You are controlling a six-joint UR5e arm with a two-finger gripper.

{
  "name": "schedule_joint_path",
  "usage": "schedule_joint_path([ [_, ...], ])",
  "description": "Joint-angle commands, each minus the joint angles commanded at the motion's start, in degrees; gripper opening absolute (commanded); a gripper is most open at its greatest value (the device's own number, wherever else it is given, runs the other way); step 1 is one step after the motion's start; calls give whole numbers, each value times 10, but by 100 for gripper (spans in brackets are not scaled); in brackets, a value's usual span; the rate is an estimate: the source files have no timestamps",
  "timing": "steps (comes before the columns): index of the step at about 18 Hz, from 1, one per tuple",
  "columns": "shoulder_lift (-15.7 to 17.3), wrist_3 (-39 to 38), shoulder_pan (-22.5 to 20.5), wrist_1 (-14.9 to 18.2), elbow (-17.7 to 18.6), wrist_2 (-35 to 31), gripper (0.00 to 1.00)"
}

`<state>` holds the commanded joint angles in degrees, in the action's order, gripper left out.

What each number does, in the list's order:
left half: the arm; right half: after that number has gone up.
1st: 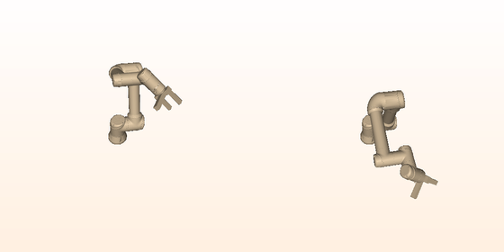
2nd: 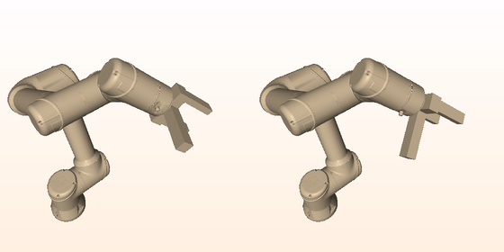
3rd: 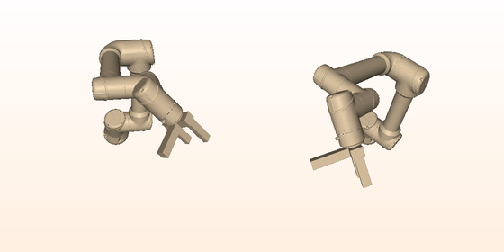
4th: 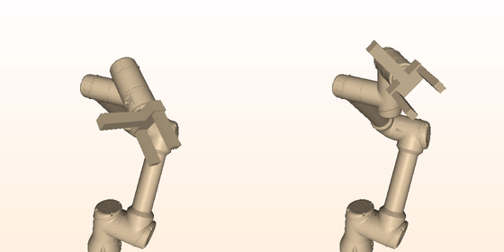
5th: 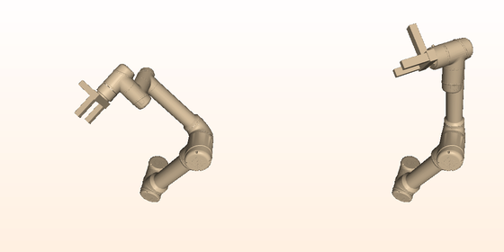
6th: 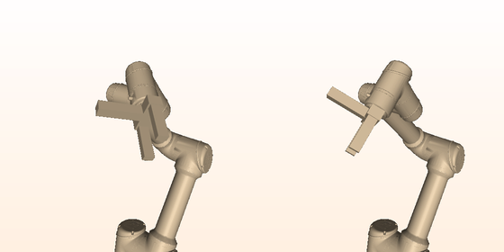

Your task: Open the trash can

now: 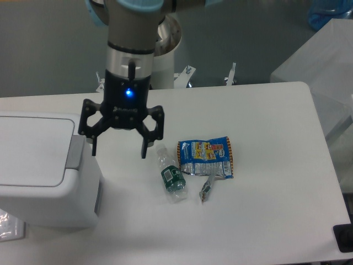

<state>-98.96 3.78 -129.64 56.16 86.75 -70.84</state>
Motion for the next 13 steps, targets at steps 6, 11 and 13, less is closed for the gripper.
schedule_joint_path([
  [6, 4, 0, 11, 2, 12, -2, 100],
  [11, 4, 0, 11, 2, 13, -3, 100],
  [13, 4, 0, 12, 3, 13, -3, 100],
])
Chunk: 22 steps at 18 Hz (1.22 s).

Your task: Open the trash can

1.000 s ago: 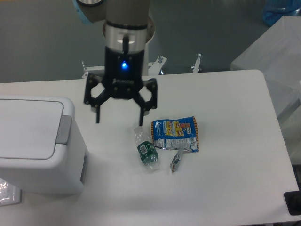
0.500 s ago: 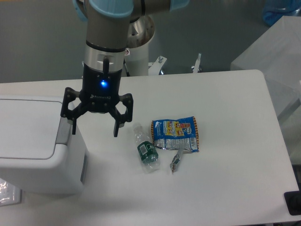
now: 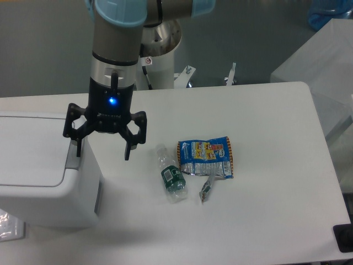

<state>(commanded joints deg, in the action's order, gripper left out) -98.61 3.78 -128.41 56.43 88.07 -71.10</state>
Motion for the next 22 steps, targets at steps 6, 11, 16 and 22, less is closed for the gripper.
schedule_joint_path([
  [6, -2, 3, 4, -2, 4, 0, 100],
  [11, -1, 4, 6, -4, 13, 0, 100],
  [16, -1, 5, 8, -4, 18, -1, 100],
  [22, -1, 5, 8, -4, 20, -1, 100],
])
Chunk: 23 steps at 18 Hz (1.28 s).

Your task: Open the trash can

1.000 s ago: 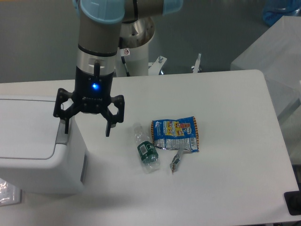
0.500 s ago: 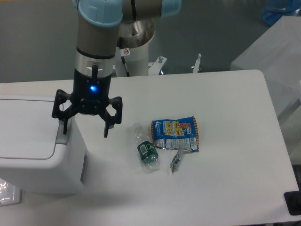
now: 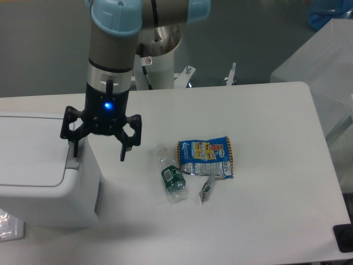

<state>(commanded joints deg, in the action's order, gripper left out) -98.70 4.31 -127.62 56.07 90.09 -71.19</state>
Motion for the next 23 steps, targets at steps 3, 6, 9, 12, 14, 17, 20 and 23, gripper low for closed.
schedule_joint_path([
  [3, 0, 0, 0, -1, 2, 0, 100],
  [6, 0, 0, 0, -1, 2, -1, 100],
  [9, 1, 0, 0, -2, 8, -2, 100],
  [12, 1, 0, 0, -2, 8, -2, 100],
  [14, 1, 0, 0, -2, 9, -2, 100],
  [17, 0, 0, 0, -2, 9, -2, 100],
  [20, 1, 0, 0, -4, 8, -3, 100],
  [23, 1, 1, 0, -6, -8, -2, 100],
])
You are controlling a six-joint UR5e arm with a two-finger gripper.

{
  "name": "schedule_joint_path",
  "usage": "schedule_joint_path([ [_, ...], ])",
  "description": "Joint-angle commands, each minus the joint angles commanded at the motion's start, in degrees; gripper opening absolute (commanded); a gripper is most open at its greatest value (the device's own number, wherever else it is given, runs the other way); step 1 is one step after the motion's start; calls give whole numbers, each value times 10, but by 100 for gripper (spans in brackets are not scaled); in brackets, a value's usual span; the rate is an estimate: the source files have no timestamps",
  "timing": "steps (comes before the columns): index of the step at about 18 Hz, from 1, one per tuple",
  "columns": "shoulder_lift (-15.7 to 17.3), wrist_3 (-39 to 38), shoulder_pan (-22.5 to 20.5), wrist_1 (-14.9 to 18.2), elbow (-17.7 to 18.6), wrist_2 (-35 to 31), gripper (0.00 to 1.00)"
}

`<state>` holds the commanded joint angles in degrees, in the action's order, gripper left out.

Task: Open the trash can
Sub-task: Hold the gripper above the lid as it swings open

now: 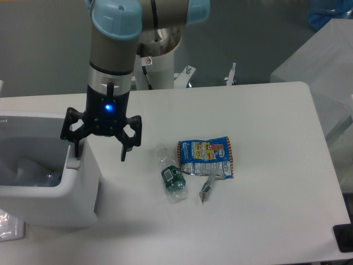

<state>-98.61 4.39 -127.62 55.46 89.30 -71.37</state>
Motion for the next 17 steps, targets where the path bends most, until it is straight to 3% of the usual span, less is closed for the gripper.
schedule_joint_path([
  [6, -4, 5, -13, -44, -60, -5, 100],
  [10, -19, 22, -27, -43, -110, -103, 100],
  [14, -27, 117, -27, -34, -106, -239, 100],
  [17, -27, 156, -28, -32, -104, -250, 100],
])
